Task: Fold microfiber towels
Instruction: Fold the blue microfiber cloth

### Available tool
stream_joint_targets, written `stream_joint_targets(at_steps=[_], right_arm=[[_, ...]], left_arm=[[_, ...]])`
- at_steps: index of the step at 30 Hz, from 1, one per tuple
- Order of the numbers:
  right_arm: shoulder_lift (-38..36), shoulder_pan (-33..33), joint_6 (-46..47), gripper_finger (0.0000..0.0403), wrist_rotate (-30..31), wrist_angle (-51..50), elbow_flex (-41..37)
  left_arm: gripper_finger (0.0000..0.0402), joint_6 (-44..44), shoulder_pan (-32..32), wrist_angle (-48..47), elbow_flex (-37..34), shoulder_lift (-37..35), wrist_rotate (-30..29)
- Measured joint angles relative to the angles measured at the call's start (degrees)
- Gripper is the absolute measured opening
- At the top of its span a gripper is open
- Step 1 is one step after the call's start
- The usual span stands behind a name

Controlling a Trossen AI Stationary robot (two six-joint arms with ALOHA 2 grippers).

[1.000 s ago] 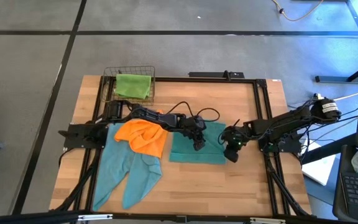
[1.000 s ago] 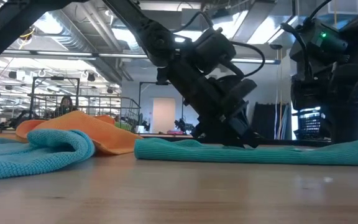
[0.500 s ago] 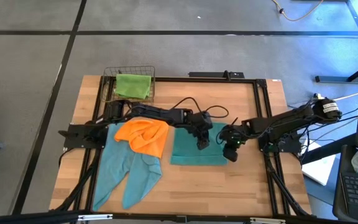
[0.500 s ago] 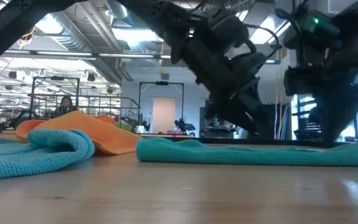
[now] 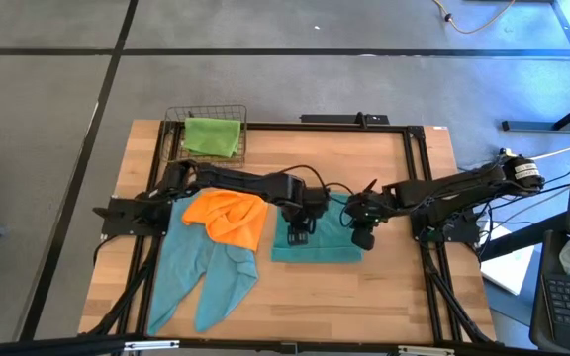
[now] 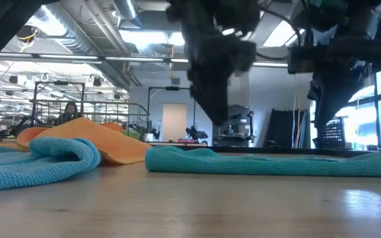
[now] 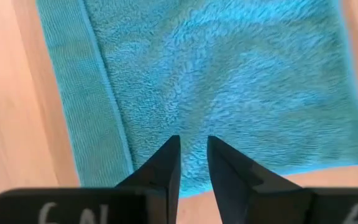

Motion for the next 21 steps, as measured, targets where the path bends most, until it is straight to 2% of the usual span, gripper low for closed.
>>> stream_joint_targets(at_steps=[5, 8, 13, 18, 21], right_arm=[[-1.45, -0.01, -0.03, 0.0083, 0.63, -2.72, 3.16], [-4.26, -0.21, 2.20, 0.0083, 0.61, -2.87, 2.96], [-9.33, -2.38, 4.29, 0.0083, -2.35, -2.90, 1.03], [-13.10, -4.08, 5.07, 0.0083, -5.05, -2.92, 0.53], [-14.44, -4.10, 2.04, 0.0083, -6.77, -1.61, 0.53]], left_arm=[[0.0176, 0.46, 0.63, -0.89, 0.00, -5.07, -2.71], [0.0176, 1.11, 0.35, -0.64, -2.44, -8.59, -2.96], [0.0176, -1.72, 0.25, 4.07, -15.02, -16.93, -4.00], [0.0176, -11.66, -0.50, 18.72, -28.88, -27.70, -1.38], [0.0175, -18.45, -1.90, 26.49, -33.25, -33.17, -2.45]])
